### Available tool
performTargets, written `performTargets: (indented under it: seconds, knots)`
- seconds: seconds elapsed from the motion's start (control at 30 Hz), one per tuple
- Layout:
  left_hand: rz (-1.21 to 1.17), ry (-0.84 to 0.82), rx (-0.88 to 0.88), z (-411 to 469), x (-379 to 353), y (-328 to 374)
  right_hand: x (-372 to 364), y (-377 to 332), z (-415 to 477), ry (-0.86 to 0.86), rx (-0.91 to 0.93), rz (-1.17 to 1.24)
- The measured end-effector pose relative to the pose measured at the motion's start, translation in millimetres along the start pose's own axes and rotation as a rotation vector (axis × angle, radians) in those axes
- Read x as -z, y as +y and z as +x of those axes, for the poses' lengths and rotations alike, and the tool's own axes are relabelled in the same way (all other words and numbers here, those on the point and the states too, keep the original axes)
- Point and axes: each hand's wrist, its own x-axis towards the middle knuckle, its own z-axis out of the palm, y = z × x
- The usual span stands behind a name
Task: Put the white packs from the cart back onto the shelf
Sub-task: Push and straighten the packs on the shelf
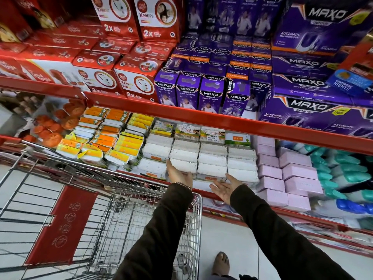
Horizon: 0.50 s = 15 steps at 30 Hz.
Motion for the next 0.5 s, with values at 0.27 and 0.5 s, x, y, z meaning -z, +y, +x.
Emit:
performTargets:
  seconds: [0.27,0.5]
  knots:
    - [0.004,0.043,0.13,-8,33,23,-7,19,4,-0.074,-0.038,0.121]
    - [0.006,0.076,0.065,9,66,61,-53,56,3,-0.192,-0.112,0.317]
